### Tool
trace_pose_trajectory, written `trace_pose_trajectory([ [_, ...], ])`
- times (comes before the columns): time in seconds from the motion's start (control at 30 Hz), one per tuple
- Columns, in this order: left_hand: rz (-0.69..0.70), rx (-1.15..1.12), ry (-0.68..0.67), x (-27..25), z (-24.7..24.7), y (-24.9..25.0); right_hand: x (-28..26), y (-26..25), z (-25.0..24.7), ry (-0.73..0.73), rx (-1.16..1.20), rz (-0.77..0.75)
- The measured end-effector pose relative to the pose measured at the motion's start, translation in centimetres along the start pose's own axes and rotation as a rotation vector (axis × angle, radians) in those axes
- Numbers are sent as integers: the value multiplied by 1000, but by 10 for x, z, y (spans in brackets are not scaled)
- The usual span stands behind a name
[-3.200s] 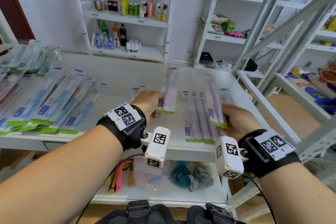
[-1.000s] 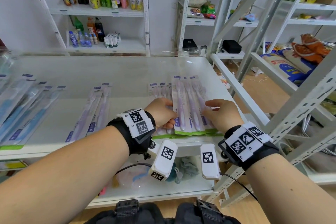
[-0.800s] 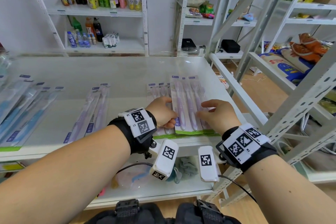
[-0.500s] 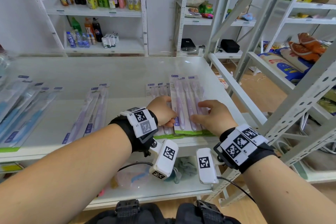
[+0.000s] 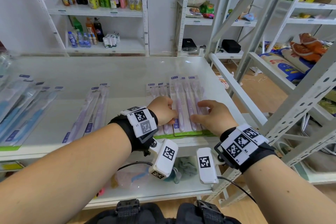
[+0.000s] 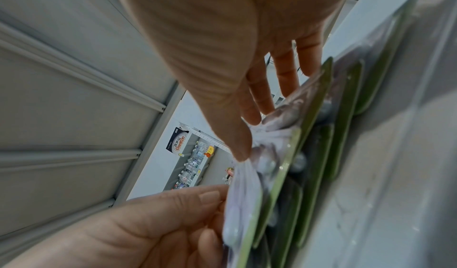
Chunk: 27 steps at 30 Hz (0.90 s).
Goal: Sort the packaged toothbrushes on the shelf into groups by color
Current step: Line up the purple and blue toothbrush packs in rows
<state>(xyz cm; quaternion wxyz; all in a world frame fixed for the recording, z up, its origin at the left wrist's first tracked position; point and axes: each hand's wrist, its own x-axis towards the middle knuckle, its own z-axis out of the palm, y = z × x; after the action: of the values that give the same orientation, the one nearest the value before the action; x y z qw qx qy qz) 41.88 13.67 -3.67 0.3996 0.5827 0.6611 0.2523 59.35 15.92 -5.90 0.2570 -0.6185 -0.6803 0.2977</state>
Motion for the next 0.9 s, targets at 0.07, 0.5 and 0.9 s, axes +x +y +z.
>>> trace_pose_trajectory([
  [0.07,10,18,1,0,0,0,0,0,0,0,-5,-2],
  [0.5,-12,-146,161,-9,-32,-21,2,-37,-2,7,12,-88],
  [0.9,-166,25,491,-57,-128,-97,-5,-119,66,-176,56,-263],
])
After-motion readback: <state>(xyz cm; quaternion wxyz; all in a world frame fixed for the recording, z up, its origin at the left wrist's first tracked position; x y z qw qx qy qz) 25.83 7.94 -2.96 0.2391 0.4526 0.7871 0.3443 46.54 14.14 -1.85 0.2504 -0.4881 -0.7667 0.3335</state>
